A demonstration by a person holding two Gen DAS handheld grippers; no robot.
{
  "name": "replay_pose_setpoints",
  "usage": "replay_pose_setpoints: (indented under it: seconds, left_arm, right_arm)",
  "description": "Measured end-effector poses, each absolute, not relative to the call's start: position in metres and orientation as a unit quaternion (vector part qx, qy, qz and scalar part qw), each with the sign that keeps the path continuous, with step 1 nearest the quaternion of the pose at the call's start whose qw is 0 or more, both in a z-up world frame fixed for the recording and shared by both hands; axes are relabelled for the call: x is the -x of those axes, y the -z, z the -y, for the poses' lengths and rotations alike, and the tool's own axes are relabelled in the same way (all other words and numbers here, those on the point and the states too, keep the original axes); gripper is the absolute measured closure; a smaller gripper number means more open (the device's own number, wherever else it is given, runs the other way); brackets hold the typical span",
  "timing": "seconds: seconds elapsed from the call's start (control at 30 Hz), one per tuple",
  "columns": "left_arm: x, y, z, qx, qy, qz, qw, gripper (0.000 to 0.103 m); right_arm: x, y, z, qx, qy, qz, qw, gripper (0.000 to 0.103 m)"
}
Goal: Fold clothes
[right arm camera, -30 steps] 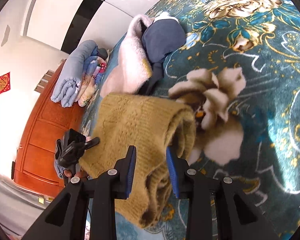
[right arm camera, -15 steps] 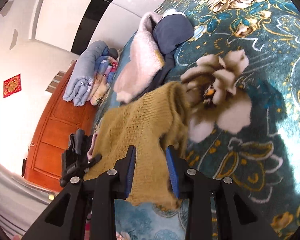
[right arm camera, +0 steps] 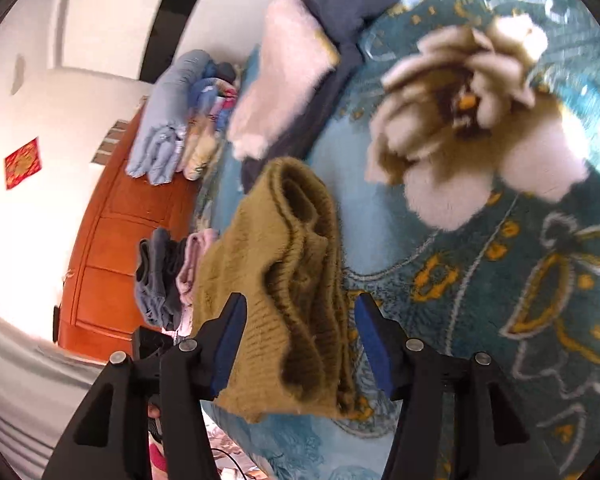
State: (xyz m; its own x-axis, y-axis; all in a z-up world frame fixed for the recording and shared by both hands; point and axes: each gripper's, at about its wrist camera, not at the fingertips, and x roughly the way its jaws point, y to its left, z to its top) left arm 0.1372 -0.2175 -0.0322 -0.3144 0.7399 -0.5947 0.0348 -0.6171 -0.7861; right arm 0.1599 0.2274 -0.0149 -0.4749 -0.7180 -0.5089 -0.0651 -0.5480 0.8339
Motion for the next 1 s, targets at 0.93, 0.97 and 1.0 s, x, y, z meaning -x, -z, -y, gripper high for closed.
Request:
replay_pose_setpoints:
  seconds: [0.93,0.97,1.0]
  left_arm:
    - [-0.127,0.019,0.188,0.56,-0.745,0.253,0.258,0.027]
    - [-0.127,0.018,0.187,0.561,-0.746,0.251,0.258,0.027]
    - [-0.127,0.017,0.186,0.562,-0.746,0.249,0.257,0.027]
  right_arm:
    - [-0.129,0.025,-0.197,-0.505,0.73,0.396,0.234,0.041]
    - [-0.125,0.024,-0.195,-0.505,0.731,0.395,0.233,0.041]
    - [-0.121,0.024,-0.192,-0.506,0.732,0.394,0.232,0.041]
